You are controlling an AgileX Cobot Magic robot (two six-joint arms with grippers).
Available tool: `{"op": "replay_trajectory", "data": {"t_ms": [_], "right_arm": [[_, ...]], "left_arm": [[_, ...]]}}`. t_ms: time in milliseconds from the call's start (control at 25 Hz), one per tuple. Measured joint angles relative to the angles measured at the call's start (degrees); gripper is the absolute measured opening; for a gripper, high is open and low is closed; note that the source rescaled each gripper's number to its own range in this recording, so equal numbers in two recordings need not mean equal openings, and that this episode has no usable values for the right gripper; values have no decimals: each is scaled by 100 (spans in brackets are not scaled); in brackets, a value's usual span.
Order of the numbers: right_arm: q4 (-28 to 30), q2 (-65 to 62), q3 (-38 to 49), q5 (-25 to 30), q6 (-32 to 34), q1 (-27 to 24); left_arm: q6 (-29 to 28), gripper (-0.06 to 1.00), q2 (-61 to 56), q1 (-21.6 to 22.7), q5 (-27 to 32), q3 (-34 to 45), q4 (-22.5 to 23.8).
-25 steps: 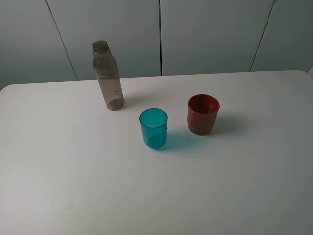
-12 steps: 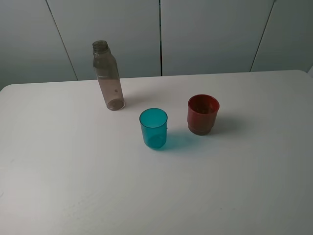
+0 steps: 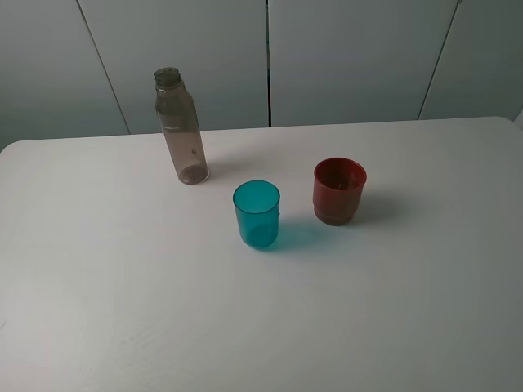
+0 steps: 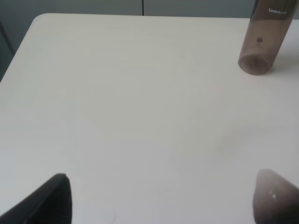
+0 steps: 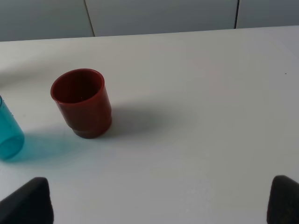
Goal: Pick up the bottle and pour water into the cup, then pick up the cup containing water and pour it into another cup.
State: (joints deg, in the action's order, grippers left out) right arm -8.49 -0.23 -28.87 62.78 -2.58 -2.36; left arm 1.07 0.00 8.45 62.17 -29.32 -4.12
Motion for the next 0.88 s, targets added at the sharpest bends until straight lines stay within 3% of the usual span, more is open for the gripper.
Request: {"op": "replay_trajectory", "data": {"t_ms": [880], "right_arm": [[0, 0, 0, 0, 0, 0]], "left_arm": [[60, 97, 0, 0, -10, 0, -18]]}}
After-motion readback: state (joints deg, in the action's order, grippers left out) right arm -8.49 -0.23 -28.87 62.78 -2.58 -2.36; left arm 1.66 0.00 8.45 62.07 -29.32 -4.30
